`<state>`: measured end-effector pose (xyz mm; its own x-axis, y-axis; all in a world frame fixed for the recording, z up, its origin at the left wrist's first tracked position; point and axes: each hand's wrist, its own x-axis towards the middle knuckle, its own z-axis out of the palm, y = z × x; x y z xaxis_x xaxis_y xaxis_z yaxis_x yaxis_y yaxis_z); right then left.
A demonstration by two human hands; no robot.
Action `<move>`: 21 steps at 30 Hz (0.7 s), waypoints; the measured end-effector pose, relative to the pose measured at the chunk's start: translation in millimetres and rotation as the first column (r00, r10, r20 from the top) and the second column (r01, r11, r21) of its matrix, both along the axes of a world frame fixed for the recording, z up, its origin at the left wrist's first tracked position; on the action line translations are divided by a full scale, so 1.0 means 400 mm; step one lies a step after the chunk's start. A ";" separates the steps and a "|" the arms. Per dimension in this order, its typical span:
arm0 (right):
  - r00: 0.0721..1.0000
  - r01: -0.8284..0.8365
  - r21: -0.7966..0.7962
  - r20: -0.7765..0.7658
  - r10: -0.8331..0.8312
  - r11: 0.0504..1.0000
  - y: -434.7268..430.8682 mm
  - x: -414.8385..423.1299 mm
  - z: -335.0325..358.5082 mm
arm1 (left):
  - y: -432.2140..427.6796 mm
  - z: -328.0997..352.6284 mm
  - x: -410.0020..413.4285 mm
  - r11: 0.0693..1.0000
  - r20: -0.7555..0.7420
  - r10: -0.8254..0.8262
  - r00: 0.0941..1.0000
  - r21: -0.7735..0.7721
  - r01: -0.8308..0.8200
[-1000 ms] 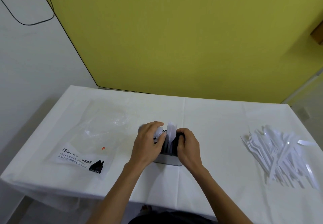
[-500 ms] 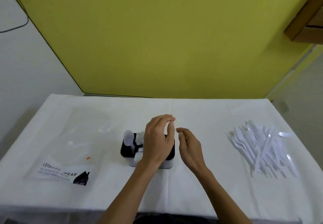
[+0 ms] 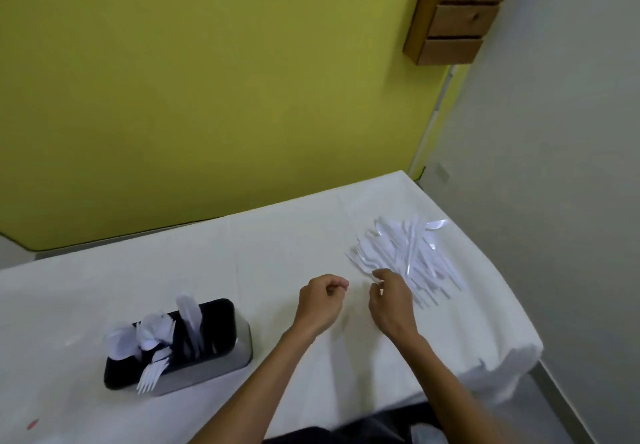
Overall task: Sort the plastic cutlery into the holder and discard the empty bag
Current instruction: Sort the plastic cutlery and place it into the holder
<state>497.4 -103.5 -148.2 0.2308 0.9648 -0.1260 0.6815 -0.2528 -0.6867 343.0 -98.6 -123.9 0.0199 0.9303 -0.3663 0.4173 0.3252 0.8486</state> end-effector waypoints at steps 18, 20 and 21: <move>0.951 -0.227 -0.220 0.162 0.264 0.949 0.036 0.087 0.009 | 0.078 -0.105 0.119 0.924 0.103 0.341 0.934 -0.222 -0.313; 0.955 -0.262 -0.193 0.092 0.283 0.946 0.038 0.087 0.012 | 0.085 -0.107 0.109 0.912 0.165 0.378 0.911 -0.238 -0.335; 0.954 -0.281 -0.184 0.059 0.296 0.942 0.040 0.087 0.012 | 0.088 -0.109 0.105 0.905 0.209 0.399 0.893 -0.248 -0.347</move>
<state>532.1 -87.6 -143.4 -0.0368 0.9572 -0.2872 0.7963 -0.1456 -0.5871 385.0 -63.2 -167.4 -0.1995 0.7951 -0.5728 0.0158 0.5870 0.8094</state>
